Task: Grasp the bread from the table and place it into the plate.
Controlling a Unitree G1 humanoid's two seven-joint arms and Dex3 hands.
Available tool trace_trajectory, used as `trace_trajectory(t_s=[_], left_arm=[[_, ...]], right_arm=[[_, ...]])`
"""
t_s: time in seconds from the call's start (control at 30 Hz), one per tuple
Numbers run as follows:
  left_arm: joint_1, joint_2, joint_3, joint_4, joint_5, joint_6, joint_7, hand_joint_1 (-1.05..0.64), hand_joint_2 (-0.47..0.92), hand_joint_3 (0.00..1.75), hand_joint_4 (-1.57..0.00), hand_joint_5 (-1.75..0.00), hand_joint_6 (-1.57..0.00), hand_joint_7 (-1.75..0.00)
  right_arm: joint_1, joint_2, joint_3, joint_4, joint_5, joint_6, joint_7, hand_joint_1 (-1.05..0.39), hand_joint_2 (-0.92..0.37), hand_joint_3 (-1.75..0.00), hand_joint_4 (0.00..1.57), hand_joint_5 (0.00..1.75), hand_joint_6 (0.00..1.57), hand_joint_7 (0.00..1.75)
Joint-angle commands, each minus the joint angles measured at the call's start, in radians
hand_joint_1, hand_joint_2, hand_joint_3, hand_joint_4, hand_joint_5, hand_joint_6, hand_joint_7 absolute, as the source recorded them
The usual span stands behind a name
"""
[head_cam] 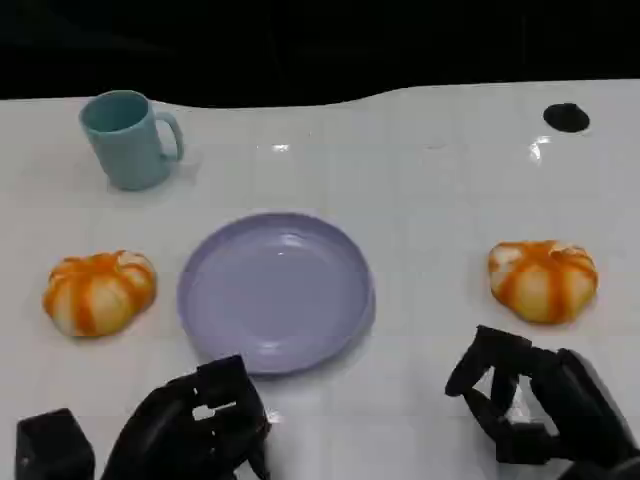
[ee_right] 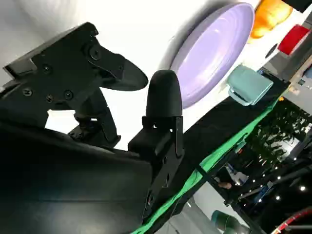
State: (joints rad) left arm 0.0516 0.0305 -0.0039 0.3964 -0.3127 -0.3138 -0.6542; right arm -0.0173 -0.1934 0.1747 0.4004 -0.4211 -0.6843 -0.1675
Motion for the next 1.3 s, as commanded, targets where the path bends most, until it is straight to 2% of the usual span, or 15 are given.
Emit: trace_trajectory(t_s=[0.03, 0.83, 1.03, 1.2, 1.3], left_arm=[[0.004, 0.017, 0.005, -0.017, 0.007, 0.011, 0.004, -0.6, 0.75, 0.5, -0.78, -1.75, -0.75, -1.45], [-0.003, 0.016, 0.01, 0.002, 0.007, -0.005, -0.004, -0.6, 0.76, 0.5, -0.78, -1.75, -0.75, -1.45], [0.0, 0.018, 0.009, -0.002, 0.009, -0.008, -0.004, -0.61, 0.76, 0.5, -0.78, -1.75, -0.75, -1.45], [-0.002, 0.022, 0.012, 0.002, 0.006, -0.004, -0.006, -0.59, 0.75, 0.51, -0.79, -1.75, -0.75, -1.45], [-0.006, 0.024, 0.014, 0.009, 0.006, -0.01, -0.011, -0.59, 0.76, 0.51, -0.78, -1.75, -0.74, -1.44]], right_arm=[[-0.002, -0.015, 0.001, 0.003, -0.001, -0.009, -0.001, -0.22, -0.53, -1.01, 0.77, 1.75, 0.68, 1.33], [-0.004, -0.012, 0.0, 0.007, -0.006, -0.006, -0.005, -0.22, -0.52, -1.03, 0.78, 1.75, 0.69, 1.32], [-0.006, -0.006, -0.004, 0.011, 0.007, -0.013, -0.004, -0.21, -0.54, -0.95, 0.78, 1.71, 0.74, 1.14], [-0.009, -0.006, -0.011, -0.001, -0.003, -0.01, -0.018, -0.23, -0.56, -0.78, 0.75, 1.33, 0.81, 0.86], [-0.011, -0.005, -0.017, -0.017, -0.016, 0.0, -0.035, -0.29, -0.62, -0.63, 0.71, 1.25, 0.82, 0.72]])
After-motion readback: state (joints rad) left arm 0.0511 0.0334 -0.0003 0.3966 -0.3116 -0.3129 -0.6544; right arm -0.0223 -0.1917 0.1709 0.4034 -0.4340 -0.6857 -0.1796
